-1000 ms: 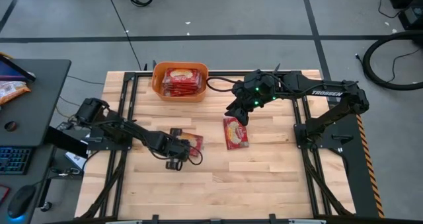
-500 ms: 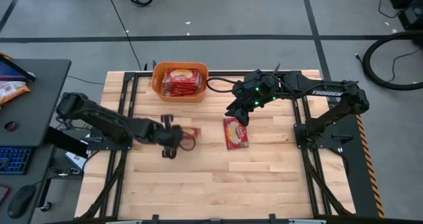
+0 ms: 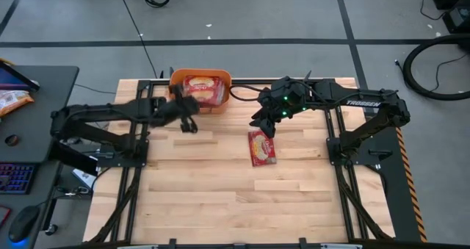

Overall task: Sort popcorn bags into baskets
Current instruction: Put the popcorn bag into the orange bin

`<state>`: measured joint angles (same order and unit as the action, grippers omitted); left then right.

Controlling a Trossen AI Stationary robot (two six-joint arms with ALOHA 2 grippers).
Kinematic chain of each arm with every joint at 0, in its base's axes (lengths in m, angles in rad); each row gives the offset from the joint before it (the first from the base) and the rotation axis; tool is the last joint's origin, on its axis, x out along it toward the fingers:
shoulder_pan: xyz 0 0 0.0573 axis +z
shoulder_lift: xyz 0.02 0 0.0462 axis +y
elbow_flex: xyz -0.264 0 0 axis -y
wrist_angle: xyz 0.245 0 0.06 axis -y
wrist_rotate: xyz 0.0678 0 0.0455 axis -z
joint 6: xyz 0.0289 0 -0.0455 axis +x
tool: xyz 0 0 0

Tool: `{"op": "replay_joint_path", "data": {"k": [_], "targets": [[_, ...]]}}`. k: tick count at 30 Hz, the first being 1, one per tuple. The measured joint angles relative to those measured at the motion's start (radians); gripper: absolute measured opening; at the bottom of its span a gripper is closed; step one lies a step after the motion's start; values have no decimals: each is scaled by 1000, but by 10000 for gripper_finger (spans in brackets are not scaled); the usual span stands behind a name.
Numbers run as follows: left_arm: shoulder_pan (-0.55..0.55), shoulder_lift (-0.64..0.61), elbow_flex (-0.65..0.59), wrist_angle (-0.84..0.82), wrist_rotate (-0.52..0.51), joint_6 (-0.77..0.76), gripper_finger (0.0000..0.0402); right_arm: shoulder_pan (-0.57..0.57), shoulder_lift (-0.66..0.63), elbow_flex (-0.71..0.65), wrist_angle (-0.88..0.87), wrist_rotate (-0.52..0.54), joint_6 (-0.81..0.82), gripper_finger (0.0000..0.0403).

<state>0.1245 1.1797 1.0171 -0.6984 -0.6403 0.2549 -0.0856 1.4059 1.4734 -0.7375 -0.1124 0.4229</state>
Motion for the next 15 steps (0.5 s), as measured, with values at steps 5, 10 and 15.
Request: {"op": "replay_joint_path", "data": {"k": [5,10,15], "targets": [[172,31,-12,45,88,153,2,-1,0,0,3,15,0,155],[301,97,-12,90,159,292,2,-1,0,0,1,16,0,155],[399,167,-12,180,236,411,2,0,0,0,-4,42,0,155]]}}
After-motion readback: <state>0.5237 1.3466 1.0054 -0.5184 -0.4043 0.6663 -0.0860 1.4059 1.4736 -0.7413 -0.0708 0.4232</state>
